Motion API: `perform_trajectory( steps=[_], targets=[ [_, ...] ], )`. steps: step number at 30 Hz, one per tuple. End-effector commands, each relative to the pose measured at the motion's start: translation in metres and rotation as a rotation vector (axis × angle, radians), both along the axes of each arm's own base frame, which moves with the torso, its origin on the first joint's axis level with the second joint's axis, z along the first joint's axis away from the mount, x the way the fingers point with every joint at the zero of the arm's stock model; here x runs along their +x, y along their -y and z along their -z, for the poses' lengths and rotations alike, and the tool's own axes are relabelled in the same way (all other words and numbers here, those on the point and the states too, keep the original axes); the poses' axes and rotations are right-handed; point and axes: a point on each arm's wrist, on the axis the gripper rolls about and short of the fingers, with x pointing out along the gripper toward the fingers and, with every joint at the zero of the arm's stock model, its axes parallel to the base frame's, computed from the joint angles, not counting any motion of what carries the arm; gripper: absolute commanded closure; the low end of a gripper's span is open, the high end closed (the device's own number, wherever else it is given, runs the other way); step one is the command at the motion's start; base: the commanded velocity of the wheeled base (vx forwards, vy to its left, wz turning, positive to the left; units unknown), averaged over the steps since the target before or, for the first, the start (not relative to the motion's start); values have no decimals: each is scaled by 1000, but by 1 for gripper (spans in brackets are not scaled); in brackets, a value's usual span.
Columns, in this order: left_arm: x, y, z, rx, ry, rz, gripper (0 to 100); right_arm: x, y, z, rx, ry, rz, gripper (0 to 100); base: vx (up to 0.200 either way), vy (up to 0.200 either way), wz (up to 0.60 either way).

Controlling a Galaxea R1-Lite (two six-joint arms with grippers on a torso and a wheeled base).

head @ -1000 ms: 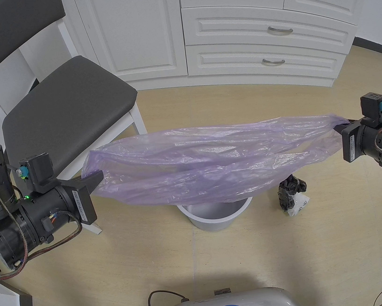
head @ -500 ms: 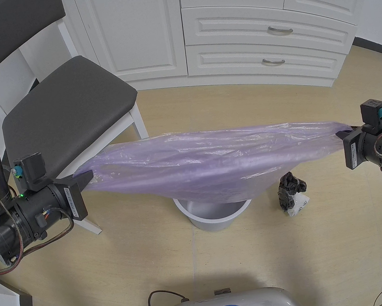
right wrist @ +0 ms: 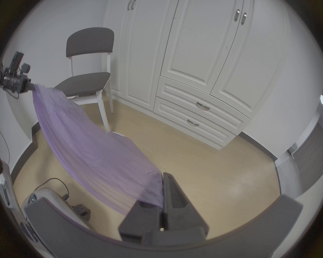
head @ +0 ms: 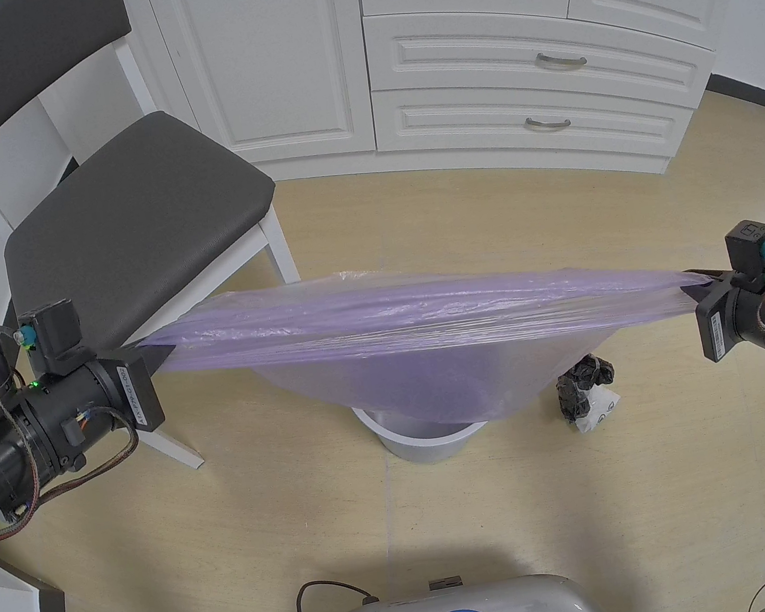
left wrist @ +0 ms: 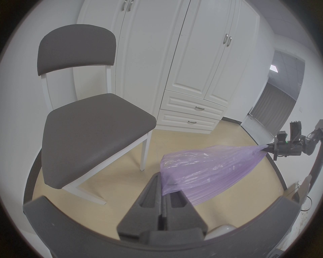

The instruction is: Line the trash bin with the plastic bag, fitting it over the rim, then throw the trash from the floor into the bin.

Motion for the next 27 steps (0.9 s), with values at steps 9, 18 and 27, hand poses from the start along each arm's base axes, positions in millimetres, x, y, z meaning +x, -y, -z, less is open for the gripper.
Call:
perform_trajectory(
  steps=[9, 18, 27],
  targets=[
    [2, -7, -1, -9, 4, 3, 100, -2, 5, 4, -34, -2, 8, 100, 0, 0, 0],
    [-6, 7, -2, -14, 15, 73, 100, 0, -6, -1, 29, 66, -41, 100, 0, 0, 0],
    [-2, 29, 1, -30, 24, 151, 100, 11, -21, 1, 115, 117, -108, 100, 0, 0, 0]
  ],
)
